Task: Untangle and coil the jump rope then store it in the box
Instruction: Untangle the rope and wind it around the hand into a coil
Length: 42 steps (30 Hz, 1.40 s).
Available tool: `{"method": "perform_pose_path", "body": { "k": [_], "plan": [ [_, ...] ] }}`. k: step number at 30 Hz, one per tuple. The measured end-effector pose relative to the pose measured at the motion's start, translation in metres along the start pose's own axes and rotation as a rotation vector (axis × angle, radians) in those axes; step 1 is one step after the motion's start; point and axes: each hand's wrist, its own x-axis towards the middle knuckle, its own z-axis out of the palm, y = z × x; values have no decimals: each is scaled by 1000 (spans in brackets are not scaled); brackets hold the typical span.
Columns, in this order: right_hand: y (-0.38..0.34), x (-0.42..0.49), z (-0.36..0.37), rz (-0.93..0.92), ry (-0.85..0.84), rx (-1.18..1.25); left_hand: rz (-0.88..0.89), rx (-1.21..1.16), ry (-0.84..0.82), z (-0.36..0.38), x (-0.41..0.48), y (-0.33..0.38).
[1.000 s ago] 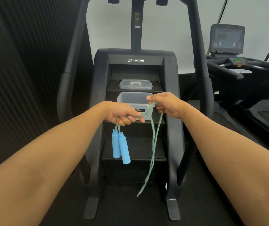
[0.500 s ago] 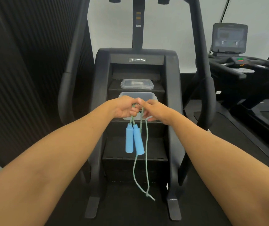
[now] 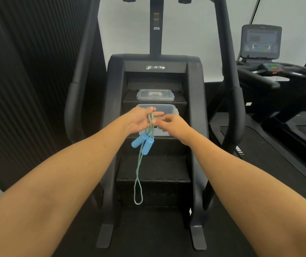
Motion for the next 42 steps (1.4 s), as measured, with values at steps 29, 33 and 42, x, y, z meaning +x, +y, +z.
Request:
{"method": "perform_pose_path", "body": {
  "k": [29, 33, 42],
  "plan": [
    [6, -10, 10, -91, -15, -87, 148, 38, 9, 14, -3, 0],
    [32, -17, 16, -21, -140, -145, 133, 49, 28, 14, -5, -11],
    [71, -35, 19, 105, -400, -483, 66, 6, 92, 9, -14, -42]
  ]
}}
